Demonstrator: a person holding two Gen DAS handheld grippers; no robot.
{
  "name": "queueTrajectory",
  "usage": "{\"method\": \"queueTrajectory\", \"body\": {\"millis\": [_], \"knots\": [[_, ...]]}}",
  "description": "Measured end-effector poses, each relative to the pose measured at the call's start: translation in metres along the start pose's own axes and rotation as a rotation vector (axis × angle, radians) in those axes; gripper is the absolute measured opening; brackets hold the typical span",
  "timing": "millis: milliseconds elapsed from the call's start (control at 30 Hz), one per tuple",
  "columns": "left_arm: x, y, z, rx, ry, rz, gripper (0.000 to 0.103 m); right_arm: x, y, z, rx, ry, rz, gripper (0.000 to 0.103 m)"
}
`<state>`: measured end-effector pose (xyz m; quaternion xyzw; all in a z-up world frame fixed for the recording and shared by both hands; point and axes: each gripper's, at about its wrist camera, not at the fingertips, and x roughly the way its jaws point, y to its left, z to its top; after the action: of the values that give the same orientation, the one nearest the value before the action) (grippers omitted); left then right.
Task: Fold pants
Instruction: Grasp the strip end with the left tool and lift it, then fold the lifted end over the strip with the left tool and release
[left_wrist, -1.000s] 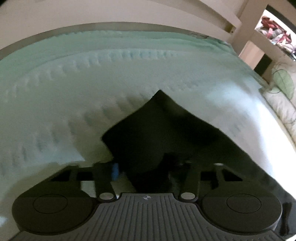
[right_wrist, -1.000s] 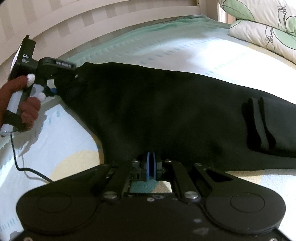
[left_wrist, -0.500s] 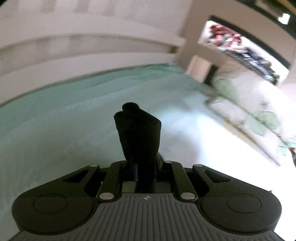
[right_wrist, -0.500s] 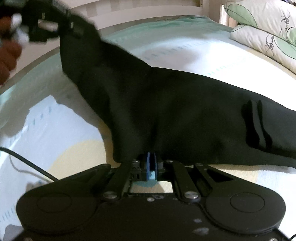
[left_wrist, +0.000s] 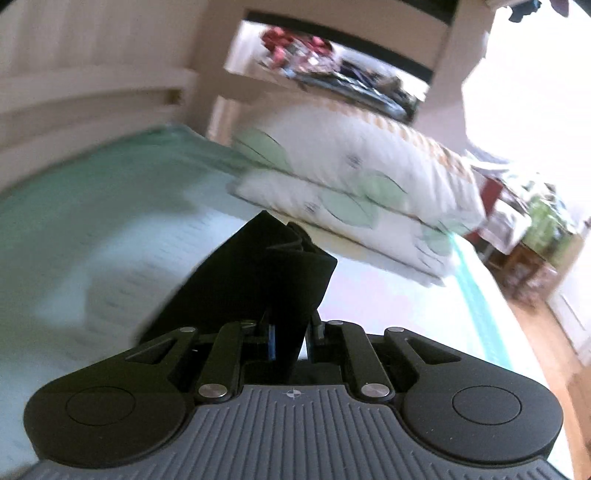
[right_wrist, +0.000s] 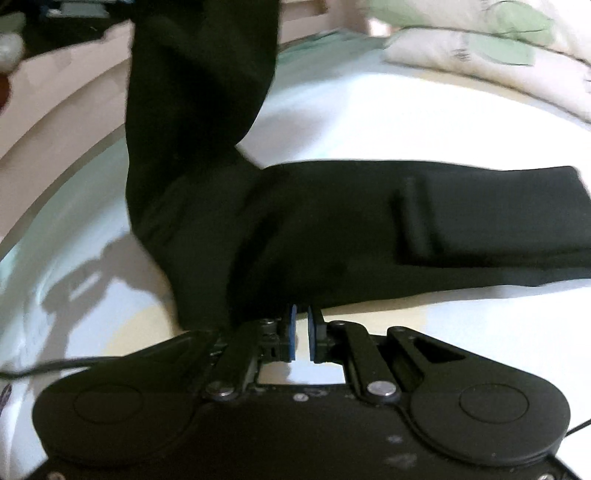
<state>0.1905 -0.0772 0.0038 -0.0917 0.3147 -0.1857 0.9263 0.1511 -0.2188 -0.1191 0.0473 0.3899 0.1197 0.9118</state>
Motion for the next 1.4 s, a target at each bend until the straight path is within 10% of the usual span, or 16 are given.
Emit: {"method": "queueTrajectory", "body": {"millis": [400,967,1400], "knots": [[0.127,-0.071,-0.065,0.125,0.306,-0.116,0.021,-0.012,-0.076,-0.007,0.148,-0.016,-0.127,0.014],[0.09,-0.121,-0.034,0.273,0.249,-0.241,0.041,-0.042,-0.084,-0.011,0.199,-0.034,-0.198,0.02],[0.008,0.003,-0.046,0.229,0.165,0.177,0.044,-0.089,-0.101,0.018,0.287,-0.215,-0.189,0.04]]}}
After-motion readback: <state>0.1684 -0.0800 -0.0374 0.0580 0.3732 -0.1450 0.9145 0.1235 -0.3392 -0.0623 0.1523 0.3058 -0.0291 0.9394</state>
